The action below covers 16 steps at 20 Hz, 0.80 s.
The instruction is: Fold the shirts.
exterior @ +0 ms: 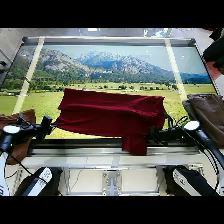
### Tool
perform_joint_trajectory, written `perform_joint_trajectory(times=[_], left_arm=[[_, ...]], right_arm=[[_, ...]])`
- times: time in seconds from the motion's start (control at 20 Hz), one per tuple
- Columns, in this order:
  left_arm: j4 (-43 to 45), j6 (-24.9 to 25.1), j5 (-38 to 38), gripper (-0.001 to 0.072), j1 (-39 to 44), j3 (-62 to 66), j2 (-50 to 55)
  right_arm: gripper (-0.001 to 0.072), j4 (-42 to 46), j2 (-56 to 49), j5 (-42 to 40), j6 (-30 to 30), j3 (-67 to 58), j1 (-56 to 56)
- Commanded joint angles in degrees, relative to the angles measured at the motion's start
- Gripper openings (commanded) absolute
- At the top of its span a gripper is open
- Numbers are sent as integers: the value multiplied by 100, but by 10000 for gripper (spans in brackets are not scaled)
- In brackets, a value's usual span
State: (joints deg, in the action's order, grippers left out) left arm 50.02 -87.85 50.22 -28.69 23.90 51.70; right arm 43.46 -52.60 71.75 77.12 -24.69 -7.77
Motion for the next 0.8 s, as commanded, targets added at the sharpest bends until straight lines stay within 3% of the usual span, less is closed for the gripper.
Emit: perform_joint_trajectory(times=[0.0,0.2,0.4,0.6,0.75], left_arm=[[708,483,671,11,2,437,-789],[1478,481,1670,11,2,887,-1725],[1611,476,1871,9,2,1279,-2267],[2181,481,1816,9,223,1578,-1456],[2940,474,1008,8,1099,1934,-243]], right_arm=[[16,407,765,789,337,-804,31],[15,758,1224,1034,640,-1515,33],[15,778,1147,907,636,-1845,31],[14,785,719,13,435,-2052,31],[14,752,-184,-551,114,-2253,33]])
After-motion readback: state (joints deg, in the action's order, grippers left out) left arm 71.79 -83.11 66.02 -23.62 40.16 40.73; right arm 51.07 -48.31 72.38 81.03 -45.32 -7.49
